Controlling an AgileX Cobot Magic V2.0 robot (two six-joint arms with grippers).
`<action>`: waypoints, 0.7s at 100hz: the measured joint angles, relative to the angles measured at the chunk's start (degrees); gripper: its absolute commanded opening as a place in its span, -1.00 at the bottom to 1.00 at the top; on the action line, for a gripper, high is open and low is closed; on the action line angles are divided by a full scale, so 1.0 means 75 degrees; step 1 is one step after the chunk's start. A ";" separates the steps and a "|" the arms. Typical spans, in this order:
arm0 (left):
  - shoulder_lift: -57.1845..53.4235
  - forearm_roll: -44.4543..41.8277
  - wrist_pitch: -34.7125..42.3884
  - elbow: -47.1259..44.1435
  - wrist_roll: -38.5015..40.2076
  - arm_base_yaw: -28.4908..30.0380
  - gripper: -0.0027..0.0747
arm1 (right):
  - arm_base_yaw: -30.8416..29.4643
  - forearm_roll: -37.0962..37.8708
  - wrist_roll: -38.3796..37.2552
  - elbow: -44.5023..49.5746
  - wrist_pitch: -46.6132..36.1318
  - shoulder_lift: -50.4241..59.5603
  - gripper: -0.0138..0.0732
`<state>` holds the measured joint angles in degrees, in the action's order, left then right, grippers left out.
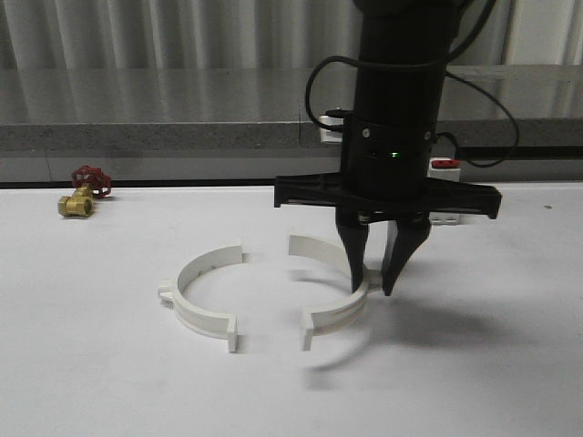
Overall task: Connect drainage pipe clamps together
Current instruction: 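Carry the second clamp half with the right gripper toward the first half, then lower the half onto the first, aligning tabs to close the ring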
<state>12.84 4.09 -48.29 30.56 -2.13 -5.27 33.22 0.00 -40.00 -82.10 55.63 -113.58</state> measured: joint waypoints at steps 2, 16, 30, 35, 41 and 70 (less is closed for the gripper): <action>0.0000 0.0000 0.0000 0.0000 0.0000 0.0000 -0.99 | 0.0014 0.0000 -0.0053 -0.0061 -0.0016 -0.0034 -0.81; 0.0000 0.0000 0.0000 0.0000 0.0000 0.0000 -0.99 | 0.0155 0.0000 -0.0255 -0.0616 -0.0027 -0.0362 -0.81; 0.0000 0.0000 0.0000 0.0000 0.0000 0.0000 -0.99 | 0.0280 0.0000 -0.0283 -0.1193 -0.0013 -0.0796 -0.81; 0.0000 0.0000 0.0000 0.0000 0.0000 0.0000 -0.99 | 0.0300 0.0000 -0.0283 -0.1373 0.0022 -0.0962 -0.81; 0.0000 0.0000 0.0000 0.0000 0.0000 0.0000 -0.99 | 0.0313 0.0000 -0.0286 -0.1559 0.0069 -0.1111 -0.81; 0.0000 0.0000 0.0000 0.0000 0.0000 0.0000 -0.99 | 0.0313 0.0000 -0.0446 -0.1708 0.0135 -0.1292 -0.80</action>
<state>12.84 4.09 -48.29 30.56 -2.13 -5.27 35.57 0.00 -43.35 -94.91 56.64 -123.28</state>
